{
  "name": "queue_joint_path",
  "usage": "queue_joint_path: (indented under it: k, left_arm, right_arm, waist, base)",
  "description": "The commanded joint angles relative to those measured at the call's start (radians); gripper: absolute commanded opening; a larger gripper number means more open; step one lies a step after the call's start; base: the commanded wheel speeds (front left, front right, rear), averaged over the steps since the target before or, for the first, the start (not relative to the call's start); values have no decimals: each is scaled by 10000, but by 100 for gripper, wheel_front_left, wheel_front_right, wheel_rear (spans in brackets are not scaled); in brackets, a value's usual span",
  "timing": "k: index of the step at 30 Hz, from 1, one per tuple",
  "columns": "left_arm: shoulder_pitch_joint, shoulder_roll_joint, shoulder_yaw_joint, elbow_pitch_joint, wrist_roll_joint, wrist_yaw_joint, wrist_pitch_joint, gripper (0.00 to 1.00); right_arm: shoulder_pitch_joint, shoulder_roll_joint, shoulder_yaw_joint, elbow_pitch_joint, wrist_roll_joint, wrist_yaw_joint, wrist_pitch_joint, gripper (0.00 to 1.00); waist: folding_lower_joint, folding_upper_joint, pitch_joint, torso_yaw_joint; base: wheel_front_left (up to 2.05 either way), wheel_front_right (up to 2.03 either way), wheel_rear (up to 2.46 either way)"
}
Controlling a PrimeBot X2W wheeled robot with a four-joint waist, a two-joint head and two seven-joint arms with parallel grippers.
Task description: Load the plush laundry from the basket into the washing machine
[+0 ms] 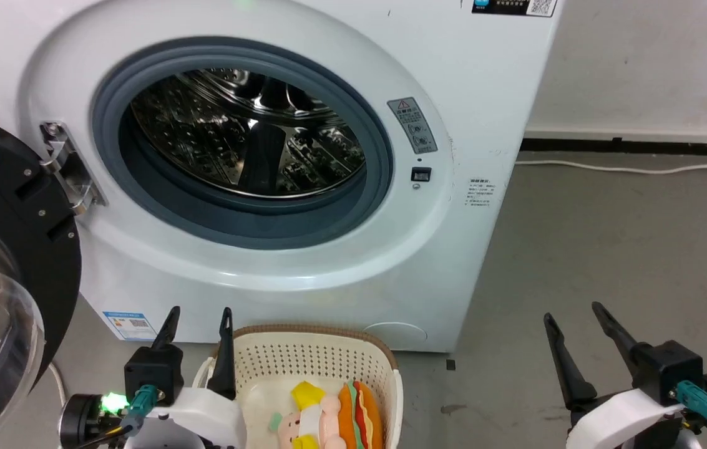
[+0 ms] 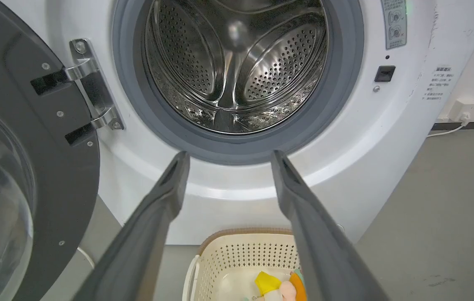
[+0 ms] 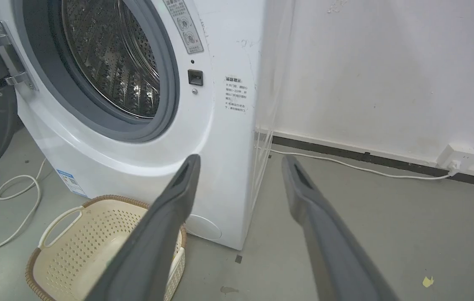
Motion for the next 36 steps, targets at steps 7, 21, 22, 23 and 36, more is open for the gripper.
queue_joint_path:
  k: [7,21,22,23,36]
  left_arm:
    - [-336,1,-222,538,-128,76,-192,100]
    - [-1662,360,-799,2615,-75,-122,-204,100]
    - [-1750,384,-840,2760,-78,-164,-191,100]
    - [-1835,401,-869,2910,-102,-228,-171,100]
    - [-3123,921,-1250,5149,-440,-609,455,100]
  right_arm:
    - [-173,-1,-98,30,202,-2,-231,100]
    - [-704,-1,97,-43,818,-3,-584,100]
    - [-733,-1,113,-49,857,-3,-605,100]
    - [-765,-1,125,-59,896,-3,-626,100]
    - [-1184,-2,374,-302,1555,-4,-938,100]
  waist:
    - [0,0,505,-192]
    - [0,0,2060,-923]
    - [0,0,2157,-967]
    - [0,0,2252,-1008]
    - [0,0,3685,-1661]
  base:
    - [0,0,0]
    - [0,0,0]
    - [0,0,0]
    - [0,0,0]
    - [0,0,0]
